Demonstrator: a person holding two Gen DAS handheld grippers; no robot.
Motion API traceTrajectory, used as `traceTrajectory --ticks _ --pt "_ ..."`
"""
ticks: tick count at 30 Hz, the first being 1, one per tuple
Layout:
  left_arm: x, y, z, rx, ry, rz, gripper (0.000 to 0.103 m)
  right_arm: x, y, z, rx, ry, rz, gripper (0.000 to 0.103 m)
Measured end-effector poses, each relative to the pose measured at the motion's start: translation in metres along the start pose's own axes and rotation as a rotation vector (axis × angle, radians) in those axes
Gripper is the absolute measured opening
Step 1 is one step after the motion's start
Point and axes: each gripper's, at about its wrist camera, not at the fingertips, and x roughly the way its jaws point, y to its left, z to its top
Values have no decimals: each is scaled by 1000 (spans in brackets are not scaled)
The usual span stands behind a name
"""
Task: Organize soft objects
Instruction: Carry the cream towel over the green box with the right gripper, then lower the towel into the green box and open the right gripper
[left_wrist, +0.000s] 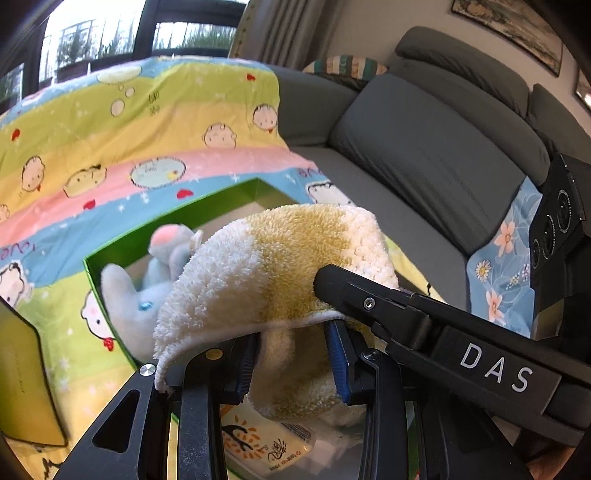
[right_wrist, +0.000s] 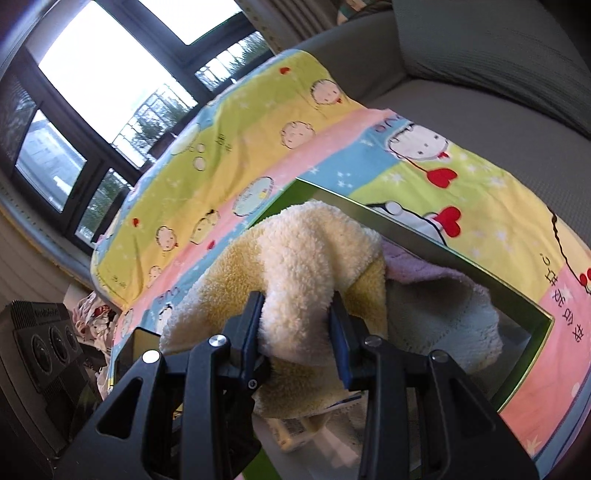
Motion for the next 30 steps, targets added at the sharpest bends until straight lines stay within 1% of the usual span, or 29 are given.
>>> traceTrajectory --ticks 5,10,14,21,30 --pt "12 -1 0 -7 44 14 35 6 -10 -1 39 30 -12 36" --pt "27 2 -1 -38 109 38 35 13 -16 -2 57 55 -38 35" --pt "33 3 -2 -47 126 52 35 17 -22 -2 81 71 -43 35" --pt "40 0 -3 -37 144 95 35 19 -25 -2 83 74 -75 33" --pt "45 -1 -1 -35 172 107 36 20 -29 -2 90 75 -79 33"
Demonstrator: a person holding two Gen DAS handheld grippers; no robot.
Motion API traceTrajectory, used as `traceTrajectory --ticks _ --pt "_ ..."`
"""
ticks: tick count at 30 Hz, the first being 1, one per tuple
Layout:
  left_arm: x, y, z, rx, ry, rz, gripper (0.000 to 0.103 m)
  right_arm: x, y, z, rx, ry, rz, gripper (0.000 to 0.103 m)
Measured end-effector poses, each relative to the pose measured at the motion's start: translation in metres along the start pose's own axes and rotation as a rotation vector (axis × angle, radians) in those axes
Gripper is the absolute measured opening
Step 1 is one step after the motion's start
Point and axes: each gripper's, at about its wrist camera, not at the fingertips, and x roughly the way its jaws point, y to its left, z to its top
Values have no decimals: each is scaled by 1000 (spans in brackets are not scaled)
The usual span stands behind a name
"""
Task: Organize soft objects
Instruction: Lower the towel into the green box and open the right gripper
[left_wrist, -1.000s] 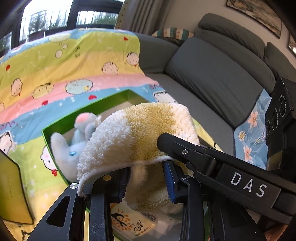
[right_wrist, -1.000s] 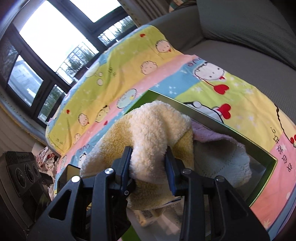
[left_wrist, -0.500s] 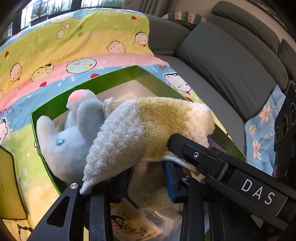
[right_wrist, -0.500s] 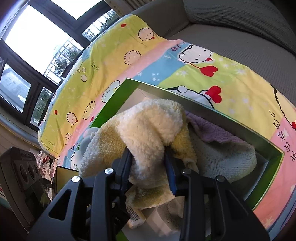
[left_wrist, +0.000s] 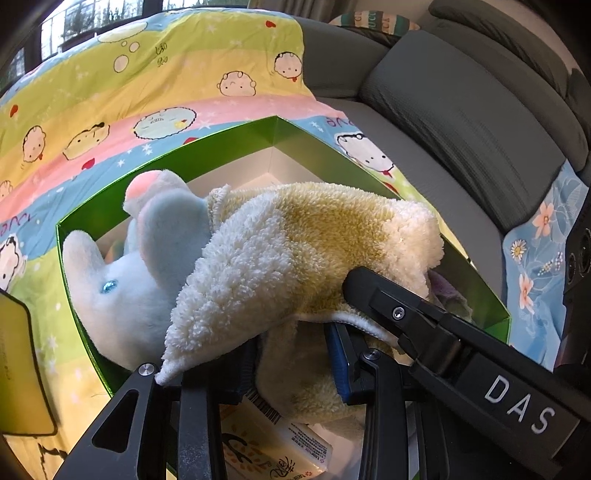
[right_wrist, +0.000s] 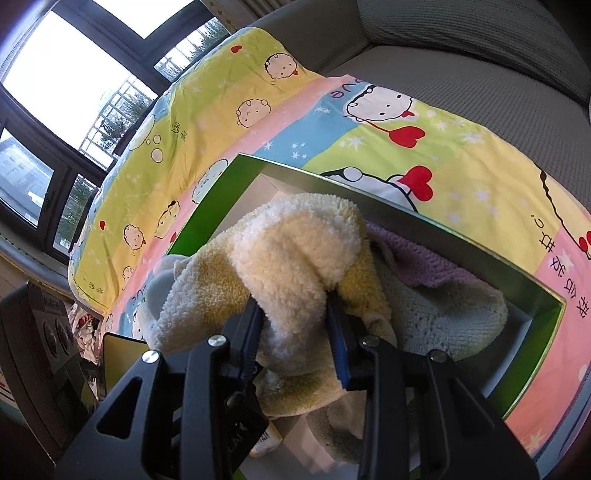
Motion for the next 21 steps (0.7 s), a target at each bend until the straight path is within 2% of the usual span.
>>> traceTrajectory --ticks 6,8,12,14,16,21 --pt "0 0 -1 7 5 -9 38 -4 7 -2 -35 -8 -8 45" --pt "-2 0 -1 11 3 -17 40 -6 9 -3 -47 -13 -4 54" --pt "-8 -1 -2 11 0 -12 45 -9 9 -3 -48 -22 20 65" --pt "-14 -1 -3 16 -17 2 48 -12 10 -3 -54 -26 24 74" --pt "-23 0 -4 20 -39 16 63 -16 13 -4 -60 -40 33 77" --pt "-45 6 -6 16 -82 3 68 -32 18 -6 -75 -95 23 87"
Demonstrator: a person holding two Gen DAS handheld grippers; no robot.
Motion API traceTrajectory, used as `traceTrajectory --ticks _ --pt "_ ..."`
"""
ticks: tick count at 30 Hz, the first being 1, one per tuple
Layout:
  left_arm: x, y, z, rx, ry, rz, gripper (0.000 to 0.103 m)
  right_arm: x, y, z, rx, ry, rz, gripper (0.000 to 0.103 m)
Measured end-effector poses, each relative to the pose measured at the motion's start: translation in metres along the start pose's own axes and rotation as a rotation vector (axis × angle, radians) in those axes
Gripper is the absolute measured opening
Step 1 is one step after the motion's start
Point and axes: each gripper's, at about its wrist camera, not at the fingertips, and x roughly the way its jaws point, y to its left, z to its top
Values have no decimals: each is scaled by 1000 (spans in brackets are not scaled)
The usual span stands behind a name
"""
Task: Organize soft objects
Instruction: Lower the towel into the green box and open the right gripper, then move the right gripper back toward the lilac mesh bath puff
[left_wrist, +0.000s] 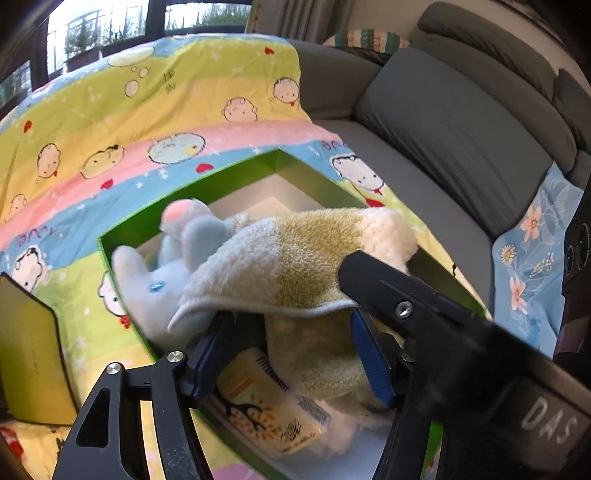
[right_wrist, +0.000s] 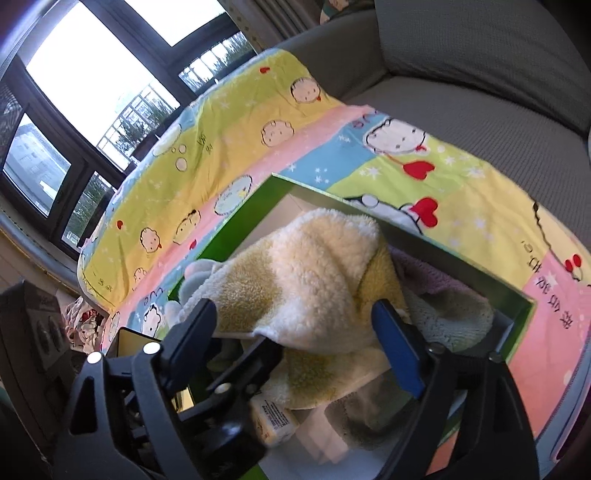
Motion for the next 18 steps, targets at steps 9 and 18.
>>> traceTrajectory --ticks 9,18 --pt "-47 16 -7 -27 -85 4 74 -27 5 -6 -27 -77 -52 98" --pt "-107 44 -24 -76 -181 37 86 -51 29 -16 -107 -143 -49 102"
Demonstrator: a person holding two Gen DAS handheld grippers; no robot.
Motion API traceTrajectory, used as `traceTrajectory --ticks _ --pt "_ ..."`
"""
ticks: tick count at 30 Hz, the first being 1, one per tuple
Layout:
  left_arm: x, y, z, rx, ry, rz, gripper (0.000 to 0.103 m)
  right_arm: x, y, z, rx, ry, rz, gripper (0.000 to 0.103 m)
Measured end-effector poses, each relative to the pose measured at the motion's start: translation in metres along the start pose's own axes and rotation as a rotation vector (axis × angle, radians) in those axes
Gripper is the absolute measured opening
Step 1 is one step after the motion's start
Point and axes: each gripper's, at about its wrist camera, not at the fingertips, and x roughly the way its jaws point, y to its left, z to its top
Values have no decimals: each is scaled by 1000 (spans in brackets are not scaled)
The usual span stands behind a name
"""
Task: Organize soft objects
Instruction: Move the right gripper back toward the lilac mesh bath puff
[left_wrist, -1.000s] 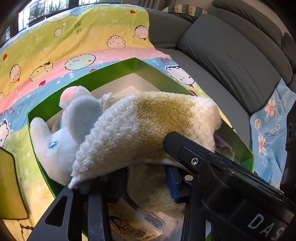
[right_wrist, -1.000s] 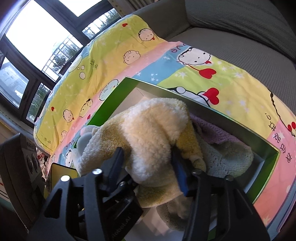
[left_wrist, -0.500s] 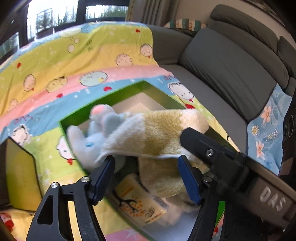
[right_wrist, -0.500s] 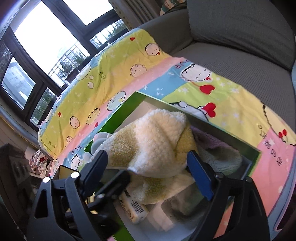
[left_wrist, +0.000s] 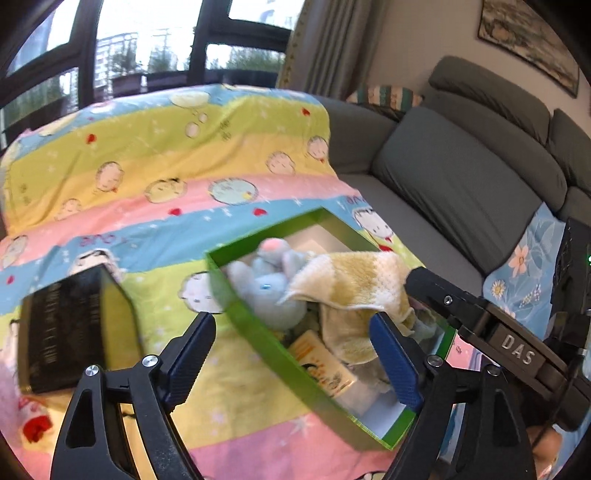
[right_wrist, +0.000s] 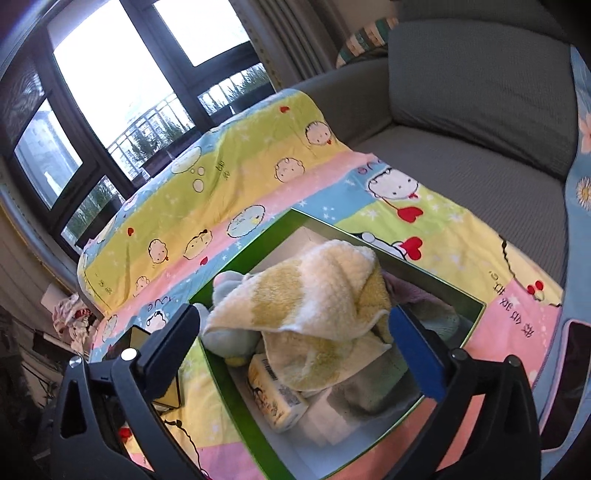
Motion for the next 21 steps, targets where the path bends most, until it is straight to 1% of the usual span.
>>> traceTrajectory --ticks 4,8,11,15,17,19,21 --pt "-36 23 -6 -47 -40 20 86 -11 15 -4 -54 -26 -27 102" --pt "-69 48 -15 -101 -75 53 86 -20 31 -10 -92 -33 -10 102" --pt "-98 68 -26 -144 -98 100 86 -27 43 -16 -126 -41 1 102" --pt "-135 95 -49 -185 -139 208 86 -38 64 -24 -174 -52 54 102" --pt "-151 110 -66 -207 -161 232 86 -41 77 -29 -204 -49 97 102" --pt "-164 129 -83 -249 -176 245 86 -43 91 -36 -242 -41 131 102" --pt "-173 150 -98 -325 -178 273 86 -44 106 -44 -288 -34 151 102"
